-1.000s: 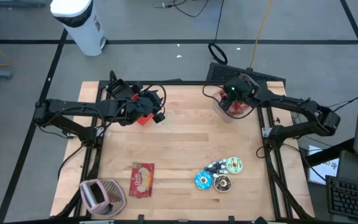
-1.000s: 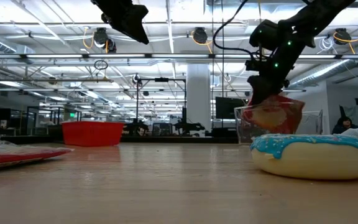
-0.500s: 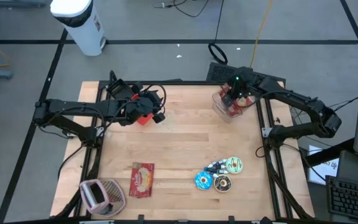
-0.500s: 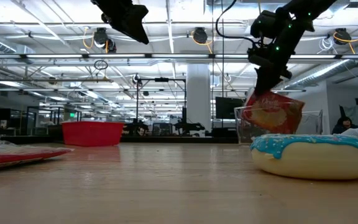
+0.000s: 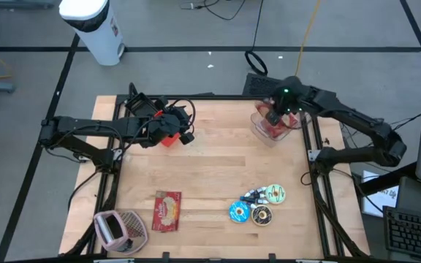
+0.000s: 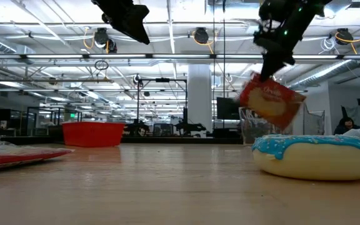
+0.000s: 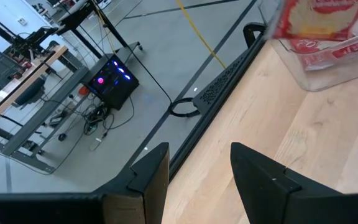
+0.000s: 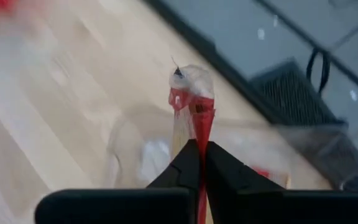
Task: Pick & Place Food Item
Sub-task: Put the top red popcorn bag into the transparent bin
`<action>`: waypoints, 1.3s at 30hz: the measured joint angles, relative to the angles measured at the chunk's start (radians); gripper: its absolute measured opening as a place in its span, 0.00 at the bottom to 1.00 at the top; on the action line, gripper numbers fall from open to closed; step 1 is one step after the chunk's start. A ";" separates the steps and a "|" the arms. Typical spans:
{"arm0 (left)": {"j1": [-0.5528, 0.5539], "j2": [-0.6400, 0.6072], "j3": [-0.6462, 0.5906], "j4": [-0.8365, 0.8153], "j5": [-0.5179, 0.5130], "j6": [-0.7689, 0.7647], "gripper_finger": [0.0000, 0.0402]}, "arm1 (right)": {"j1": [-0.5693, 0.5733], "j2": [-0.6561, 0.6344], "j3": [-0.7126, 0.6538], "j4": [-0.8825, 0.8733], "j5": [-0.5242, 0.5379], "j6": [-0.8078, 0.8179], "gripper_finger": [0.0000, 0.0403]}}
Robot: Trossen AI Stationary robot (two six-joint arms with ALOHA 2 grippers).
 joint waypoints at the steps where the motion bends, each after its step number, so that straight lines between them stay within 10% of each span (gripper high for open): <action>1: 0.000 0.000 0.000 0.000 0.000 0.000 0.44 | 0.006 -0.024 0.000 0.016 -0.001 0.013 0.01; 23: 0.000 0.000 0.000 0.000 -0.001 0.010 0.44 | 0.181 -0.547 -0.812 0.964 0.315 0.236 0.00; 39: 0.000 0.000 0.000 0.000 -0.001 0.012 0.44 | 0.301 -0.549 -0.888 0.971 0.640 -0.038 0.03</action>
